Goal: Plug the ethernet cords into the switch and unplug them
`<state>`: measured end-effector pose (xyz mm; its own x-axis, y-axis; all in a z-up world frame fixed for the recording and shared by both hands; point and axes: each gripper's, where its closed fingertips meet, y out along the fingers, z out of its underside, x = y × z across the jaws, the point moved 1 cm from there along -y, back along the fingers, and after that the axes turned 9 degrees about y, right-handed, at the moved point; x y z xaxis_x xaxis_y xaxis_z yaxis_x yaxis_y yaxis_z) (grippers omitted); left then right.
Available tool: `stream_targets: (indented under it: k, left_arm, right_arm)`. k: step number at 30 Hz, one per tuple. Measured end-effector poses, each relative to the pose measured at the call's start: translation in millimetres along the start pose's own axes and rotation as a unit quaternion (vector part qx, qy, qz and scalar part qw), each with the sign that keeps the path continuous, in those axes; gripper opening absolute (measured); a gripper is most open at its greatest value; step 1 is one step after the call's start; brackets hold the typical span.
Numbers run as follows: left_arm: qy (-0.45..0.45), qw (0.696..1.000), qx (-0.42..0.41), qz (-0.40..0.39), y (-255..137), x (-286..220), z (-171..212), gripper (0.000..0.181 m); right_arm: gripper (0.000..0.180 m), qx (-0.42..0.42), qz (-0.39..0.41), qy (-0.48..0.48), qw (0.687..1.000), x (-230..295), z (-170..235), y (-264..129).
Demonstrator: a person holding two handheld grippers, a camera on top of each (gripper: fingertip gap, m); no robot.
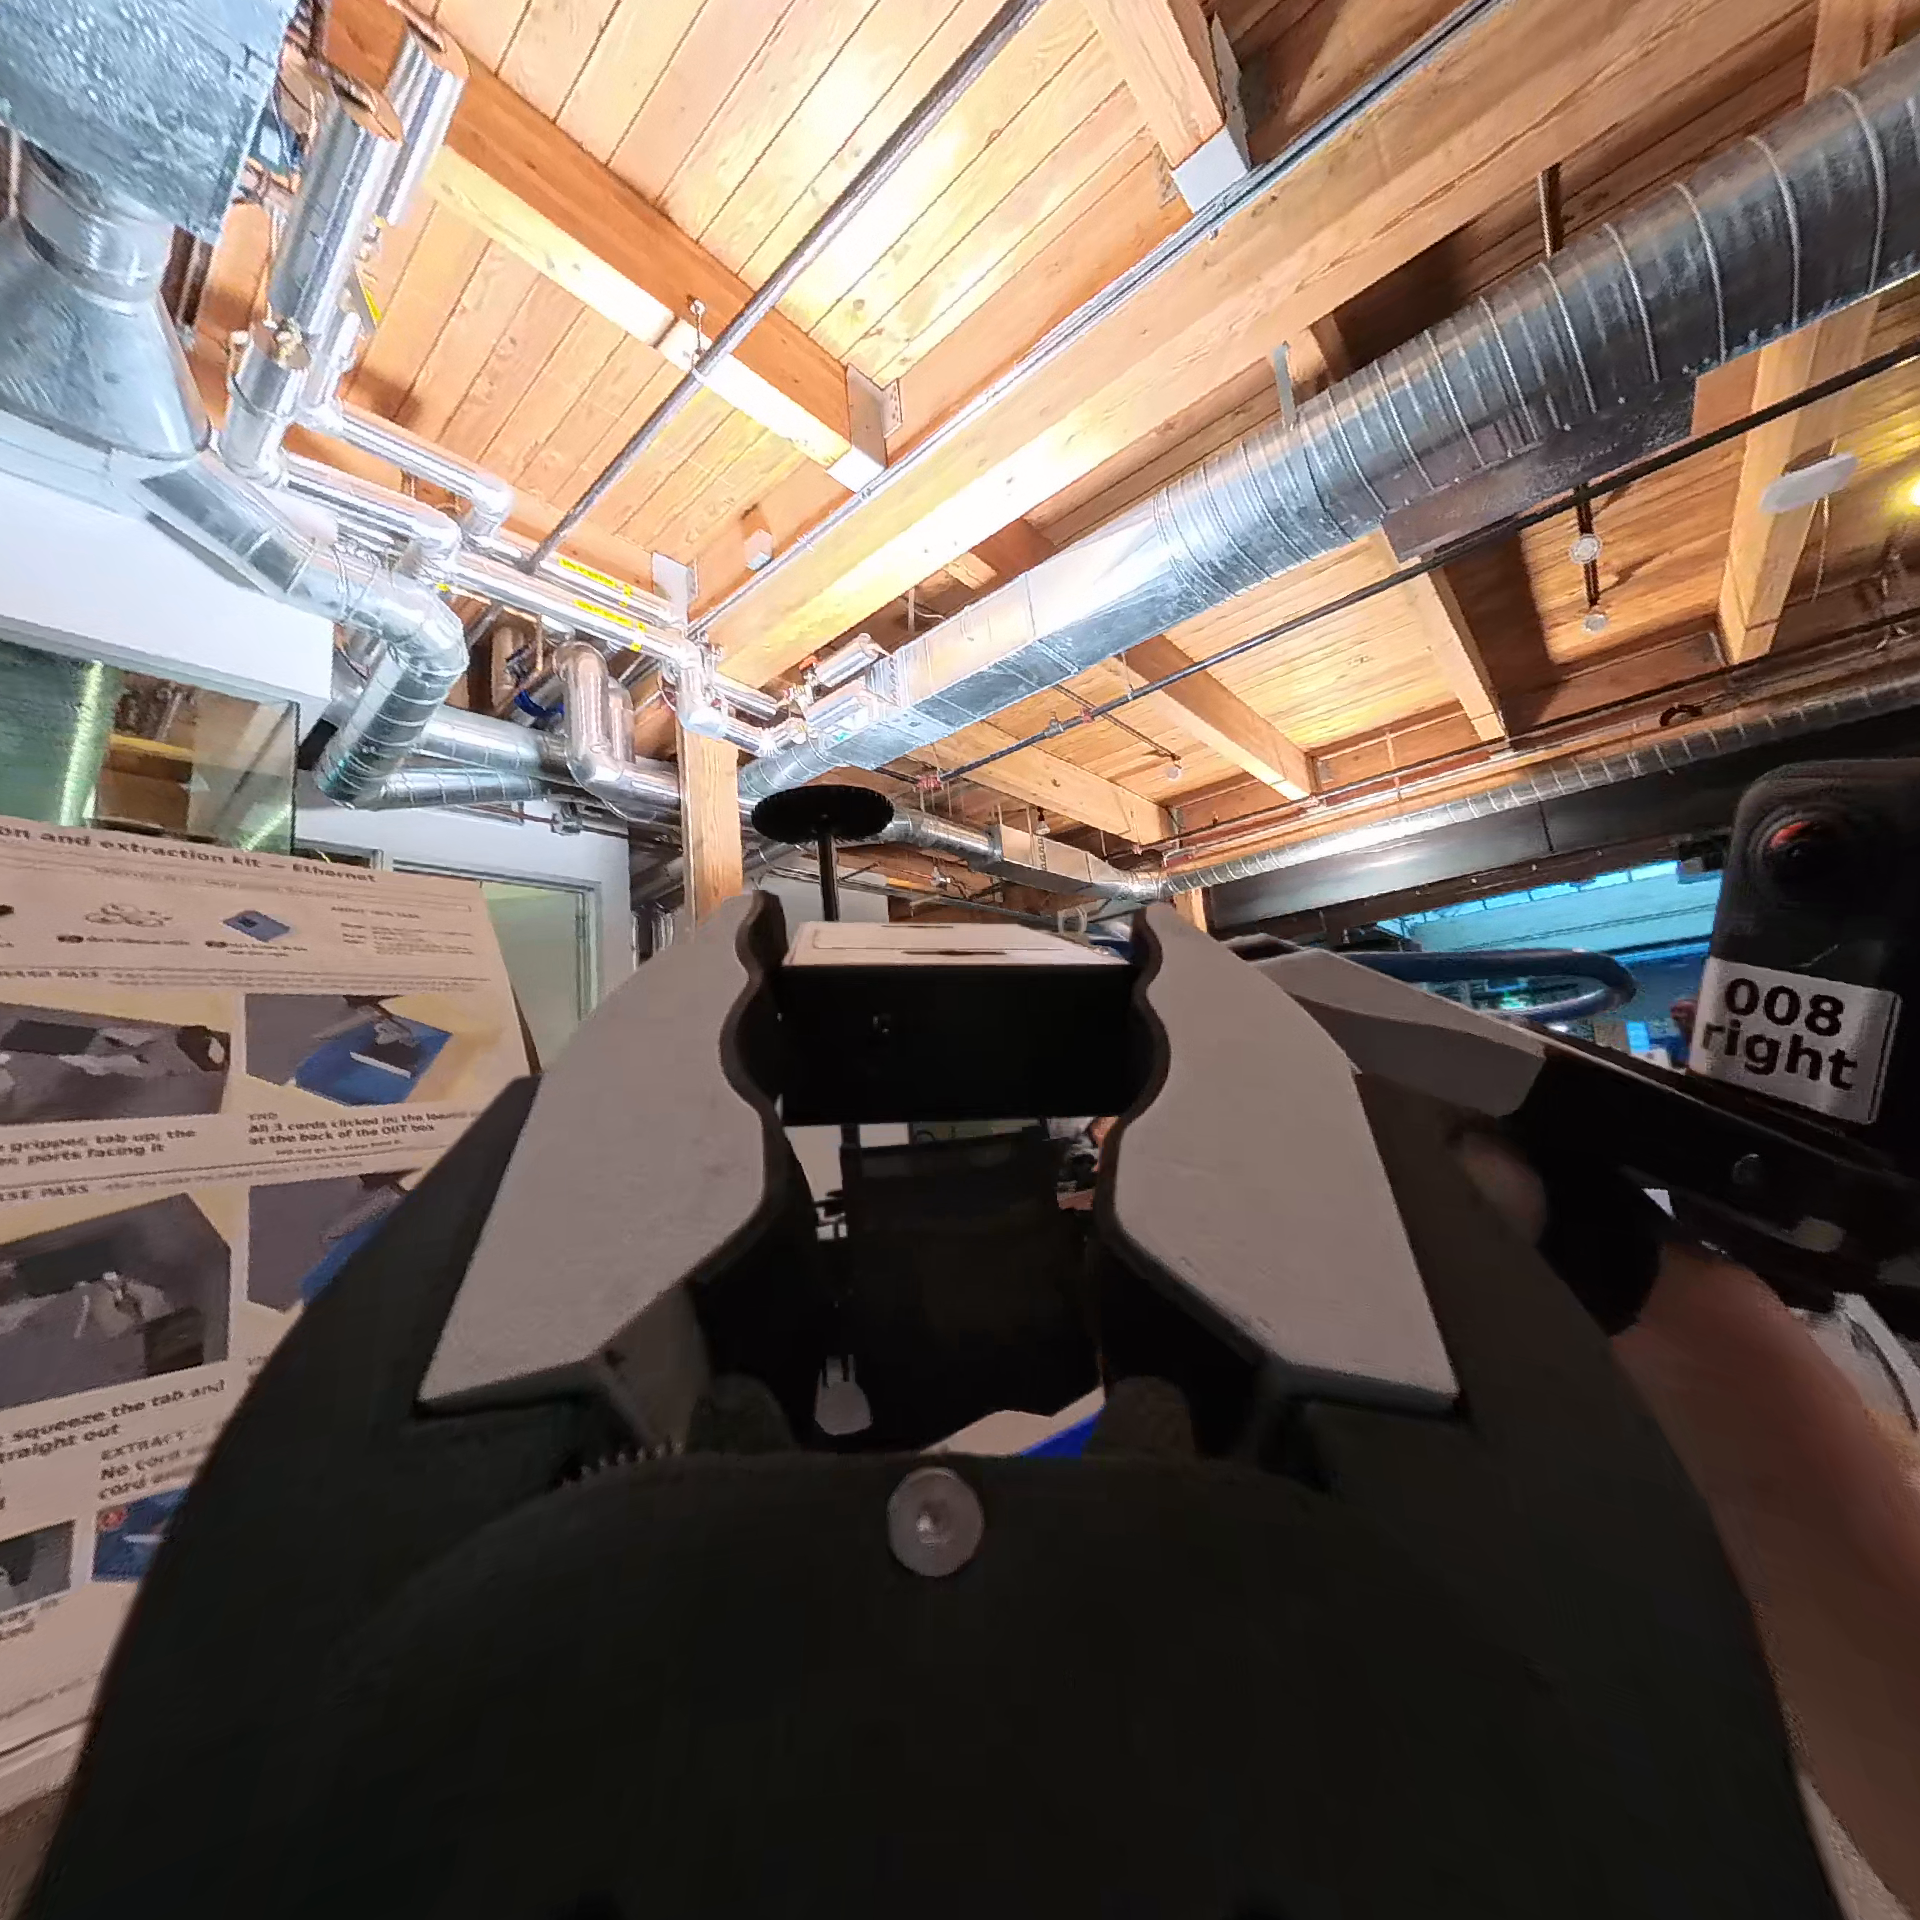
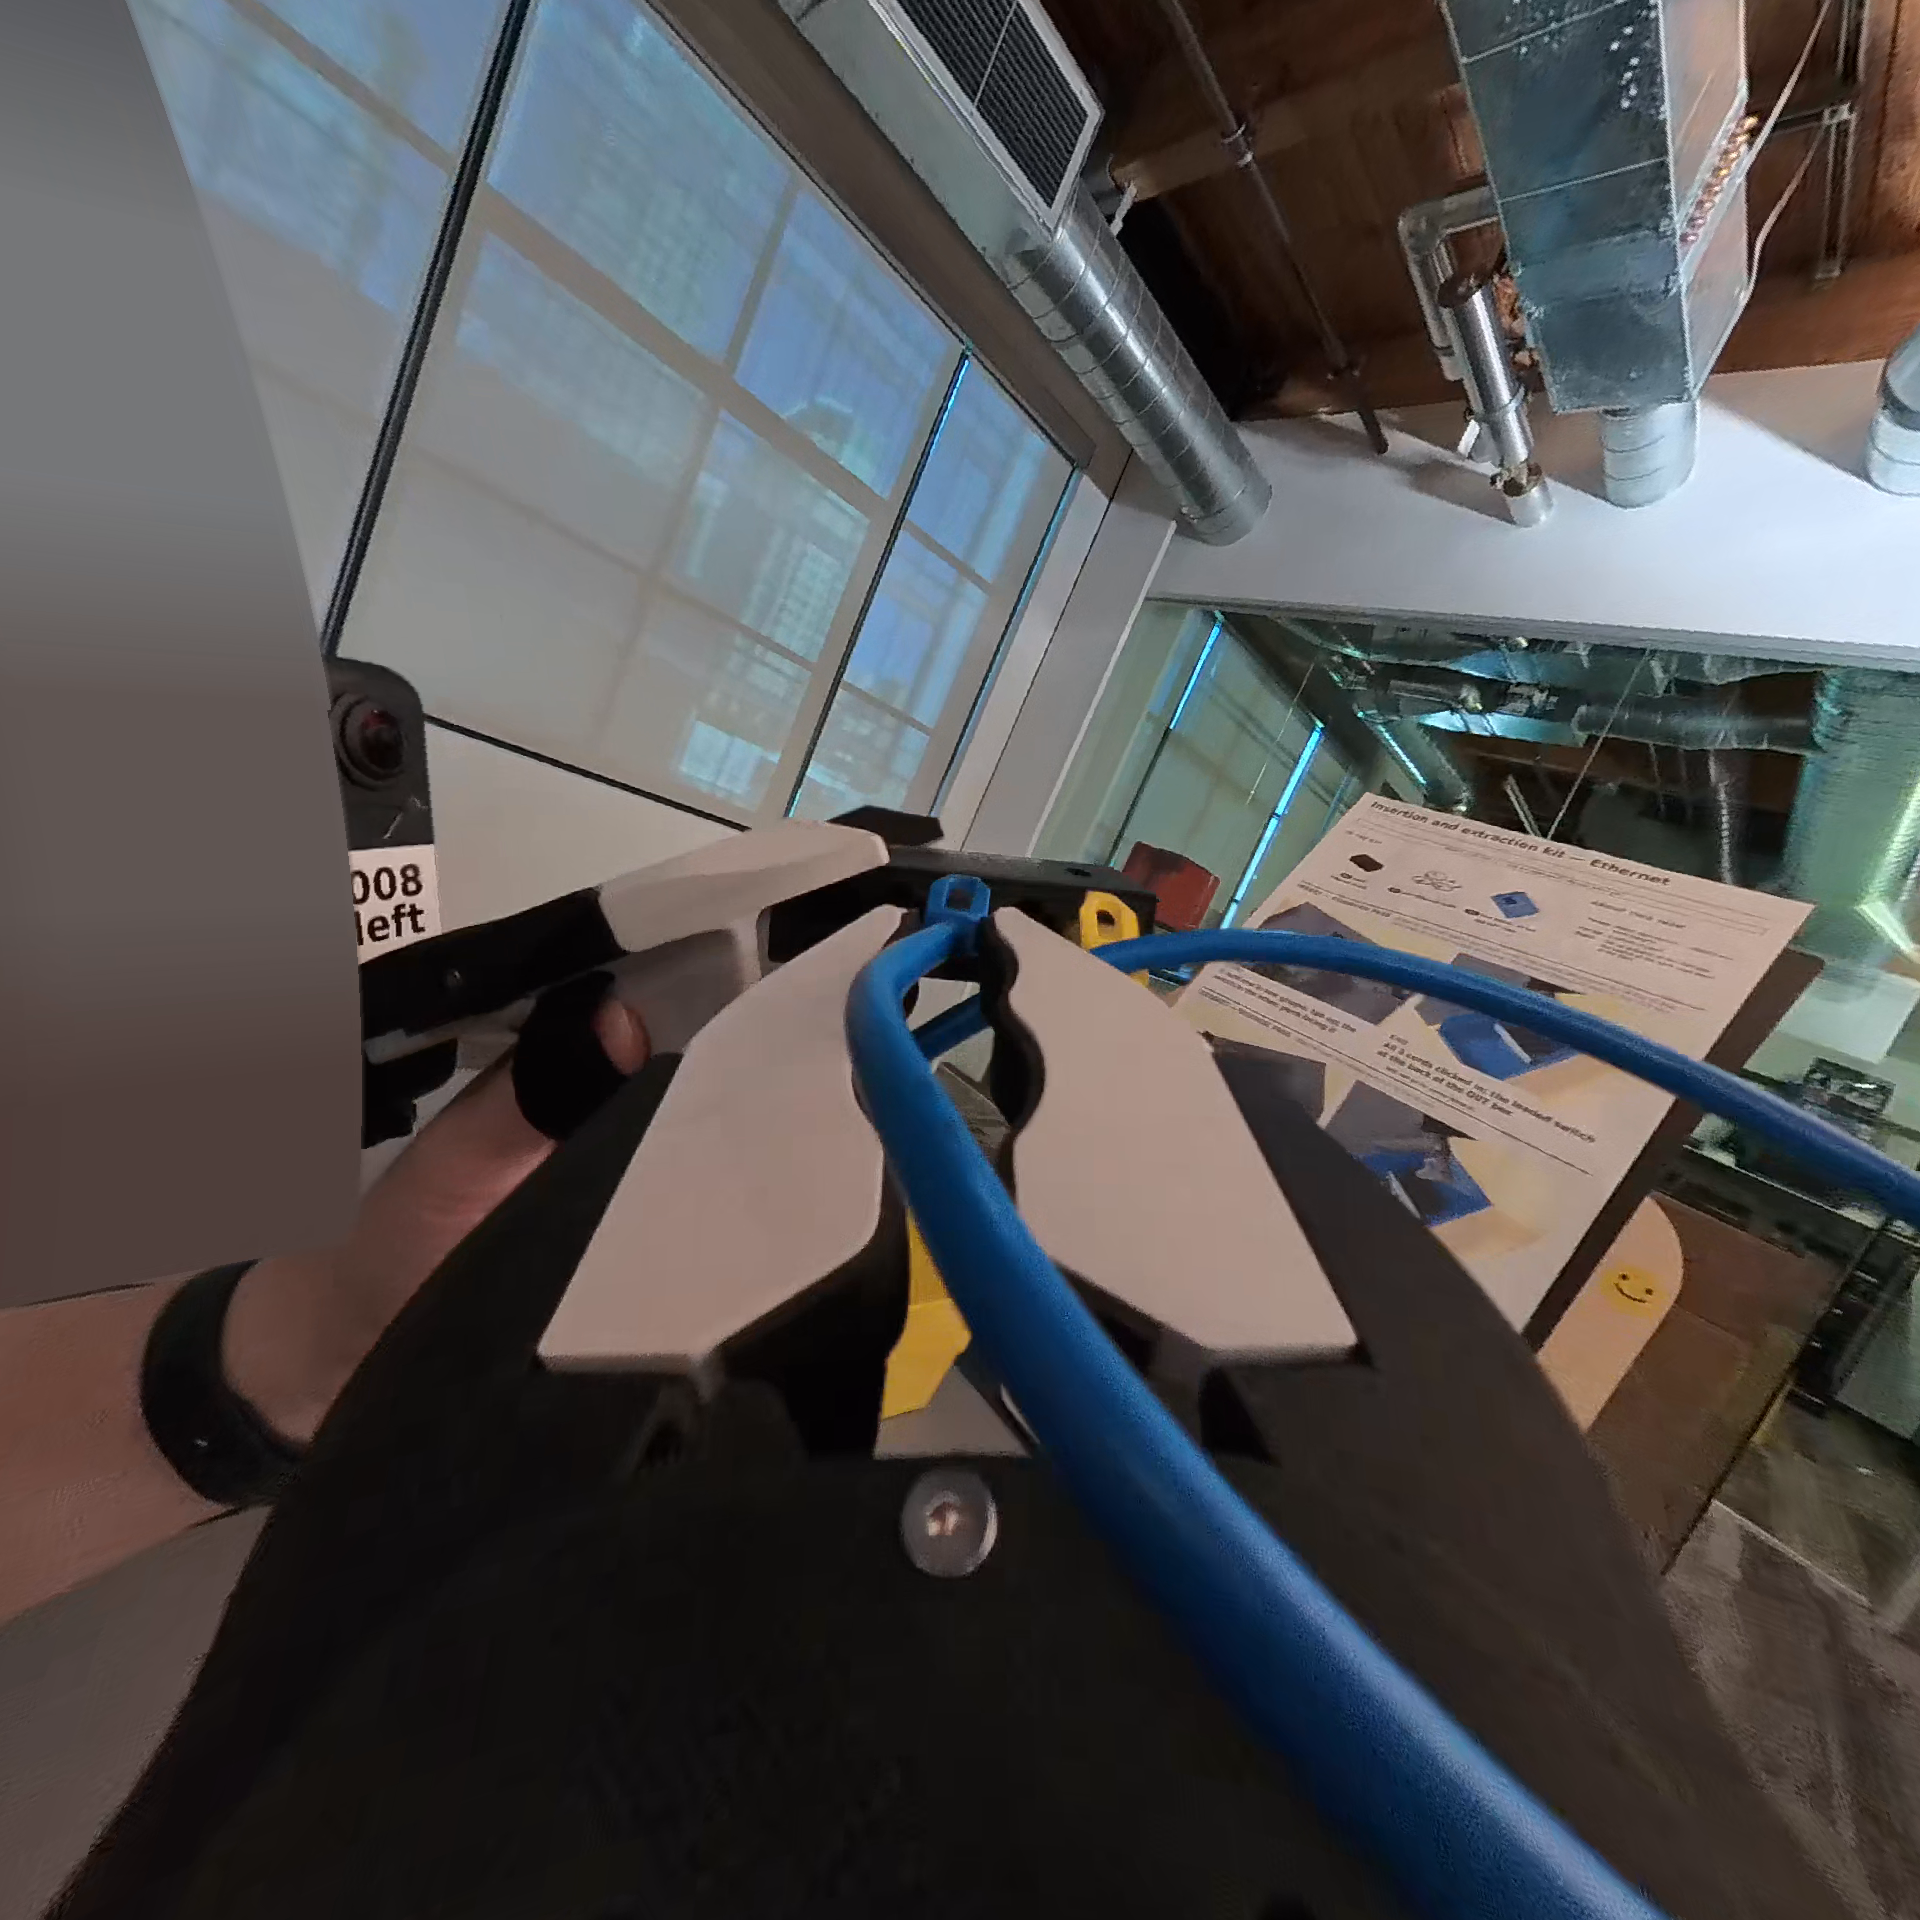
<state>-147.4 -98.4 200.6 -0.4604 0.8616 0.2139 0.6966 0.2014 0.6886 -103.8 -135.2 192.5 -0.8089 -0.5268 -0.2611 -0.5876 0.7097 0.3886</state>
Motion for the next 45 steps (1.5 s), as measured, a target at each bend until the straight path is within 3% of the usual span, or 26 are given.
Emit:
stream_targets:
  k: [4,11,17,31,39,45]
  left_arm:
    - [0.001,1.0,-0.011,0.001,-1.3,-2.2,-5.7,0.061]
    - [-0.106,0.994,-0.019,0.012,0.6,-5.6,-7.5,0.062]
    - [-0.129,0.991,-0.024,0.014,0.6,-8.4,-10.4,0.062]
    - [-0.012,0.999,0.005,0.044,1.8,-20.4,-24.5,0.062]
    - [-0.026,0.998,0.004,0.054,3.0,-22.5,-25.3,0.062]
    - [-0.038,0.995,-0.014,0.087,3.0,-34.1,-36.1,0.063]
  right_arm:
    - [0.011,0.0,-0.003,-0.003,1.0,3.5,-3.1,-1.2]
    - [0.011,-0.022,0.014,-0.092,0.995,8.7,-7.1,-4.9]
    - [0.011,-0.05,0.015,-0.116,0.992,9.5,-7.8,-6.7]
    - [0.011,-0.094,0.001,-0.086,0.992,11.1,-11.4,-11.5]
    - [0.011,-0.102,0.006,-0.094,0.99,12.0,-12.9,-12.8]
    - [0.01,-0.13,0.014,-0.191,0.973,25.0,-29.6,-23.6]
